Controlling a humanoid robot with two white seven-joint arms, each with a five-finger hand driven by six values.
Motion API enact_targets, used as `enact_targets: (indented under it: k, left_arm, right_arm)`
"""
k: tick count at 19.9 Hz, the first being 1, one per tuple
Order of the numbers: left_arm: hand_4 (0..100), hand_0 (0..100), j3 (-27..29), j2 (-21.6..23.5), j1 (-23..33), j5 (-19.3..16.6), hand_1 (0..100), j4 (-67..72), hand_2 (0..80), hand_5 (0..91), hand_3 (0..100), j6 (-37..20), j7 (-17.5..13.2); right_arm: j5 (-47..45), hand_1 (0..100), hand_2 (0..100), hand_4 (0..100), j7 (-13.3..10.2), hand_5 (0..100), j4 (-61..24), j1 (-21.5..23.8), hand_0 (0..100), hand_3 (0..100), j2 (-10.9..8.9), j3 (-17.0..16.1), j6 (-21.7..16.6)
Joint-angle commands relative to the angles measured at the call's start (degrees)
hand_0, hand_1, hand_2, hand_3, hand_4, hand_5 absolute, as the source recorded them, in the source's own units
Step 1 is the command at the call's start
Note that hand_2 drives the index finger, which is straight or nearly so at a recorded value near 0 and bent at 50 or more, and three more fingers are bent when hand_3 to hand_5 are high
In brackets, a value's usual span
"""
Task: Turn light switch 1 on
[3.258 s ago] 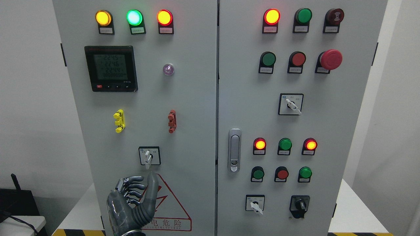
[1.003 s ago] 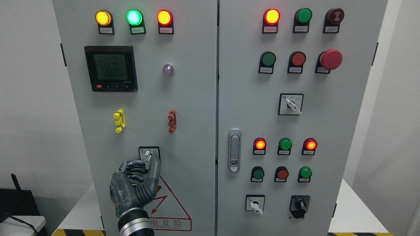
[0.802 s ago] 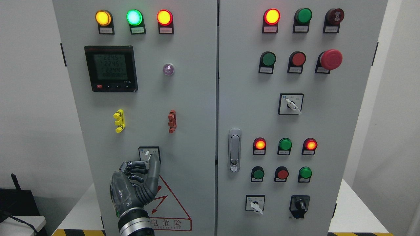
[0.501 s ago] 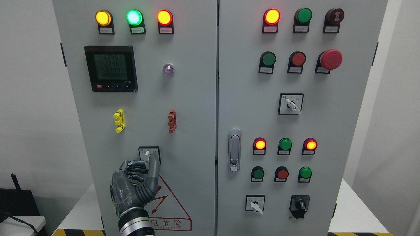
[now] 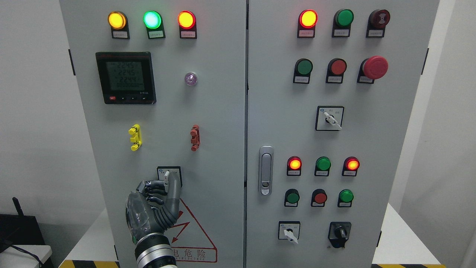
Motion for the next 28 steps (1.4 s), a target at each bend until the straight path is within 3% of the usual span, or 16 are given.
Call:
enact_targets:
  k: [1,28]
  left_arm:
    - [80,24,-0.15,0.01,-0.08,-0.01,38,0.20,55.4,76.8,73,0.73,-0.11]
    - [81,30,-0.85,0.01,-0.78,-0.09,34,0.64,58.3,77.2,73,1.00,-0.11]
  right_arm:
    - [-0.97,39,0,0,0.05,0,-0.03,0.00,12,0,0.00,0.00,0.00]
    - [-0.97,39,0,0,-0.04,0,-0.03,0.00,12,0,0.00,0.00,0.00]
